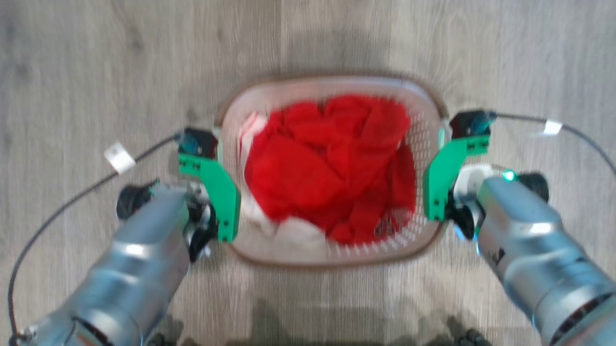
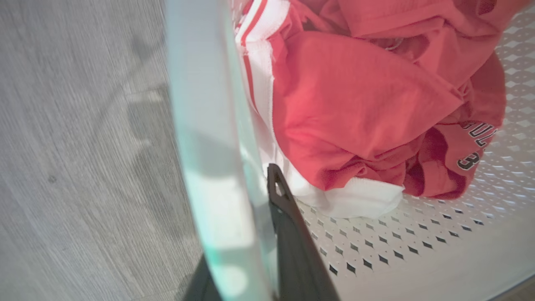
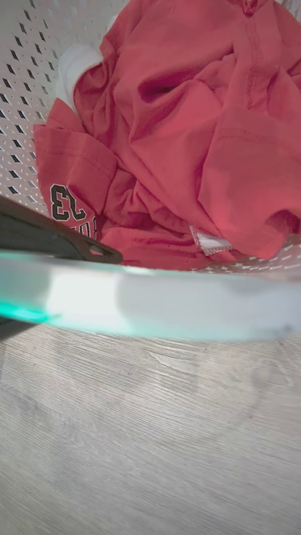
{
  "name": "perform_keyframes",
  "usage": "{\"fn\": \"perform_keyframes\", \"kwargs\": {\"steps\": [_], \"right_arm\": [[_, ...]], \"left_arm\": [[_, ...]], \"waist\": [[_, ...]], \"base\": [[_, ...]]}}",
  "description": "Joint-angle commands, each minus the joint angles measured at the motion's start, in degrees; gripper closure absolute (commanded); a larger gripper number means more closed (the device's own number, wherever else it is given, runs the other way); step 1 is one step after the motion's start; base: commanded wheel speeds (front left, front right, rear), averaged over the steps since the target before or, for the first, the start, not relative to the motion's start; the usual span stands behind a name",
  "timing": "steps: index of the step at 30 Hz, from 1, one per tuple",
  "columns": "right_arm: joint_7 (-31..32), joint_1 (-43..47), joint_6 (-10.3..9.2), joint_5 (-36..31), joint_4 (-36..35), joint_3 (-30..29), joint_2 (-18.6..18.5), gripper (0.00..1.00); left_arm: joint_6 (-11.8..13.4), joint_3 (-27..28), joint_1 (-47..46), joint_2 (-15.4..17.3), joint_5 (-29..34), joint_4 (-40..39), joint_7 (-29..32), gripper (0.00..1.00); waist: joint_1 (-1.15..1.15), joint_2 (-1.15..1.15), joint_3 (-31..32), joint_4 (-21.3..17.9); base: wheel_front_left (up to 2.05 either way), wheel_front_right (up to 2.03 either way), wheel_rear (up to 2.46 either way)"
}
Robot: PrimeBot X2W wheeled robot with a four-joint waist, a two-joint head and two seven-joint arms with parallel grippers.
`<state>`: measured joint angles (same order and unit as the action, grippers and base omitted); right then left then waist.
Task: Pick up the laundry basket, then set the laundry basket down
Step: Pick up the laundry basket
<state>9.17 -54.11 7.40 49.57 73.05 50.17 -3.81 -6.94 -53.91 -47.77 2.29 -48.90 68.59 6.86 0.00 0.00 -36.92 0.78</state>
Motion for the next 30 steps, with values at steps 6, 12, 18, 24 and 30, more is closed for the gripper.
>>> {"fn": "perform_keyframes", "kwargs": {"steps": [6,12,18,24,30], "right_arm": [[7.0,7.0,0.09,2.4,-2.6,3.2,0.9,1.00],[10.7,9.0,0.09,4.4,-4.5,5.0,0.9,1.00],[13.3,11.0,0.09,6.5,-7.3,7.2,0.9,1.00],[14.6,13.4,0.09,9.4,-8.9,9.2,0.9,1.00],[16.3,15.5,0.09,12.3,-8.3,10.0,0.9,1.00]], "left_arm": [[-0.5,-4.5,4.0,2.0,-3.8,-4.2,5.5,1.00],[-0.5,-7.9,5.9,4.0,-8.2,-6.7,10.1,1.00],[-0.5,-10.6,7.7,5.0,-11.3,-7.5,11.5,1.00],[-0.5,-12.3,10.3,4.9,-14.2,-7.2,11.8,1.00],[-0.5,-14.0,12.3,4.8,-16.5,-7.2,13.2,1.00]], "waist": [[0.00,0.00,10.4,-0.6],[0.00,0.00,16.5,-1.3],[0.00,0.00,22.8,-1.7],[0.00,0.00,29.1,-2.4],[0.00,0.00,34.3,-2.7]], "base": [[0.00,0.00,0.00],[0.00,0.00,0.00],[0.00,0.00,0.00],[0.00,0.00,0.00],[0.00,0.00,0.00]]}}
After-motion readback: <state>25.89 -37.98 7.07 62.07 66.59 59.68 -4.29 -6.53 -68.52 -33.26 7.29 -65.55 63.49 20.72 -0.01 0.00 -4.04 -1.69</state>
